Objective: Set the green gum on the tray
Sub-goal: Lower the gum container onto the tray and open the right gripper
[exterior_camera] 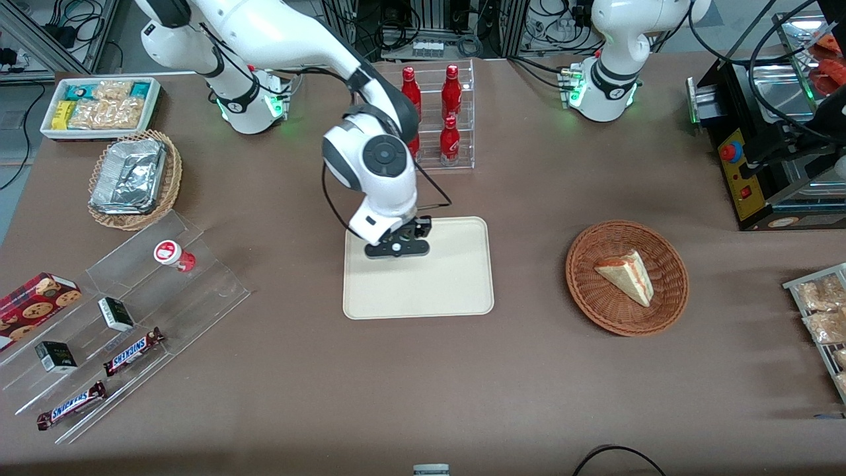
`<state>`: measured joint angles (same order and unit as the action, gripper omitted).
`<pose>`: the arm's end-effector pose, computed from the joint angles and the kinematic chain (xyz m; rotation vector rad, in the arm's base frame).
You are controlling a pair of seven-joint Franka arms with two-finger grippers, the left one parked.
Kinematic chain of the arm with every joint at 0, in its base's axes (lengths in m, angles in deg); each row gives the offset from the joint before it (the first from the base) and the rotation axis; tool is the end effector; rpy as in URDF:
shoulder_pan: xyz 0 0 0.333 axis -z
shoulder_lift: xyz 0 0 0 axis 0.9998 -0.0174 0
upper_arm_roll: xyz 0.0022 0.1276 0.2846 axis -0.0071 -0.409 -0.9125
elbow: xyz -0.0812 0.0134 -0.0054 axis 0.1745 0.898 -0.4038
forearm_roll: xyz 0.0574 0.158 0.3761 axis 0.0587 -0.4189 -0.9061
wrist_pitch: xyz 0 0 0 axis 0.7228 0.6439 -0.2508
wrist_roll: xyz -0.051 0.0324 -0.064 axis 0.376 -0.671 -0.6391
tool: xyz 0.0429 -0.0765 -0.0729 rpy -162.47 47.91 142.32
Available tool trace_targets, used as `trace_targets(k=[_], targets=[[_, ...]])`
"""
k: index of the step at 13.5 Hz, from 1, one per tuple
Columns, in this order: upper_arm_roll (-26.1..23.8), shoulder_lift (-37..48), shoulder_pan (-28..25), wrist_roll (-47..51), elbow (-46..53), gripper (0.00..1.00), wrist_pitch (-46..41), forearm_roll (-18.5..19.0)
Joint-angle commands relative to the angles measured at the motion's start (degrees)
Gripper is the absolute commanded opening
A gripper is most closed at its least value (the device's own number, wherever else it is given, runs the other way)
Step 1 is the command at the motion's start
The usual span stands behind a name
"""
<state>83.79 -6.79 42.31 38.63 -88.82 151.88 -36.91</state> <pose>0.5036 0.4882 0.2902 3.1312 0.0387 0.0242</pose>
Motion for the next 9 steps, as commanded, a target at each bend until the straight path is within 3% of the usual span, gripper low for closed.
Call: trace_targets(k=[1,9], targets=[[0.7,-3.3,-1.5,3.1,2.4,0.00,2.8,-0.4],[0.9,-7.6,-3.4,5.7,1.6,0.00,7.7,0.2]])
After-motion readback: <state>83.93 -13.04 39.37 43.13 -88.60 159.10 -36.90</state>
